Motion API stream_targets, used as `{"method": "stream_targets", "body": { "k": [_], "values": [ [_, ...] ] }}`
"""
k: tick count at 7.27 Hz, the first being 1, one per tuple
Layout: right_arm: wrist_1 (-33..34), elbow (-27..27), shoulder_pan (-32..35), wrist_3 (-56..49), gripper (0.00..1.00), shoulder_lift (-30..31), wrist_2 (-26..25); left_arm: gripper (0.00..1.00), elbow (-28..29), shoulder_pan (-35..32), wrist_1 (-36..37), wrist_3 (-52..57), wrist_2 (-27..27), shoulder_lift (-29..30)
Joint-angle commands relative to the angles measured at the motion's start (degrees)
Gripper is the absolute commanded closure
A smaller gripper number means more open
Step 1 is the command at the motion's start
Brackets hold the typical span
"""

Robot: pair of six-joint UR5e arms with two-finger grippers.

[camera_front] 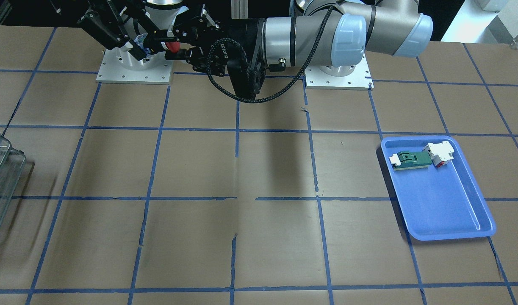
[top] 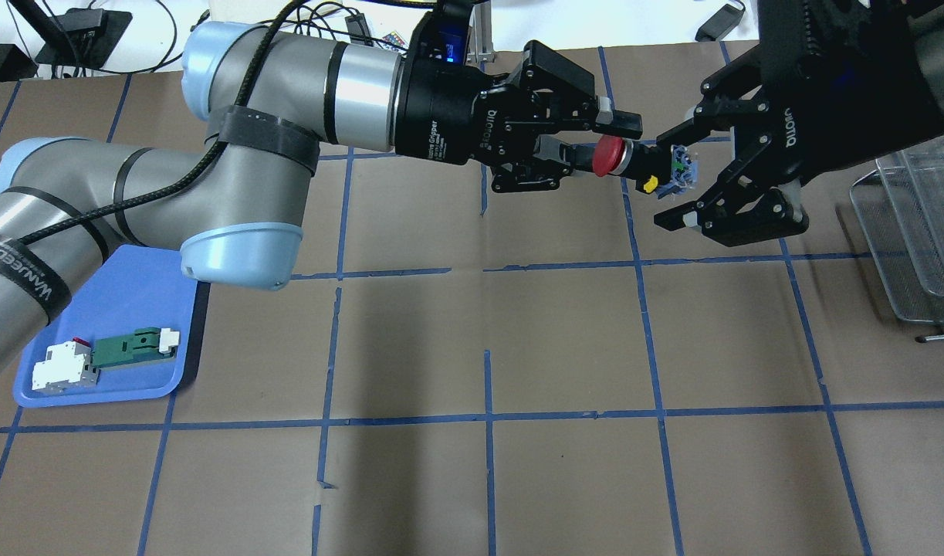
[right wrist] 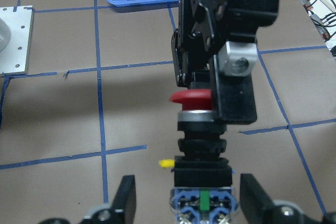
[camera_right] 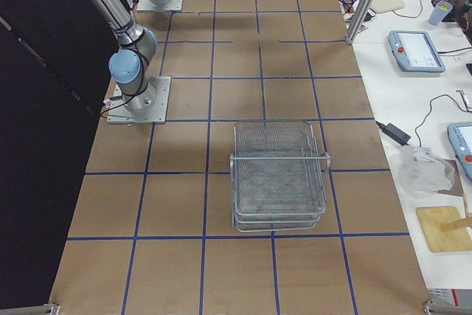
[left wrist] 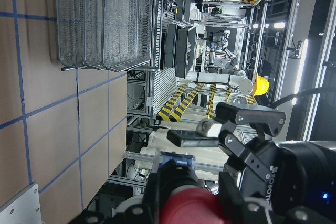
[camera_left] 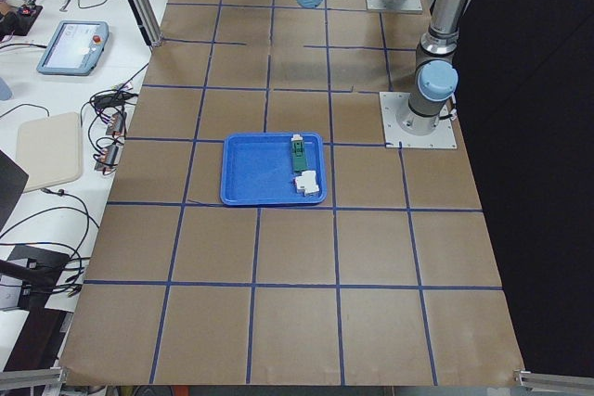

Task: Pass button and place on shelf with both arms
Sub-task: 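Align the open right gripper around the button's base held by the left gripper, then close the right gripper on the button base and open the left gripper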

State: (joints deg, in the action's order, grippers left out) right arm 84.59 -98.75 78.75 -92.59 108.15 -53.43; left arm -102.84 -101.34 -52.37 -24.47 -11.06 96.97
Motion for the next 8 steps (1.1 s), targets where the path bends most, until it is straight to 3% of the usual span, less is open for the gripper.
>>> {"method": "stream_targets", "body": {
  "k": [1,2,3,4,5,8],
  "values": [
    [0.23,-0.03,0.00,-0.48,0.93,0.57,0.26,1.00,-0.08,0.00,0.07,-0.14,-0.02,-0.12],
    [0.40,-0.12,0.00,-0.49,0.96,0.57,0.26,1.00,0.01,0.09,0.07,-0.14,-0.02,-0.12],
    [1.10,-0.04,0.00,-0.31,0.96,0.66,0.00,0.67,0.10,0.09,-0.02,-0.14,-0.19,-0.21],
    [1.10,-0.12,0.00,-0.31,0.96,0.57,0.26,0.18,0.19,0.09,-0.10,-0.14,-0.54,-0.29],
    [1.45,-0.12,0.00,-0.31,0.96,0.66,0.17,0.00,0.19,0.09,-0.11,-0.14,-0.55,-0.12],
    [2.24,-0.39,-0.78,-0.83,0.96,-1.96,-0.35,0.00,1.41,0.87,-0.37,0.56,-2.55,-0.47]
  ]
}}
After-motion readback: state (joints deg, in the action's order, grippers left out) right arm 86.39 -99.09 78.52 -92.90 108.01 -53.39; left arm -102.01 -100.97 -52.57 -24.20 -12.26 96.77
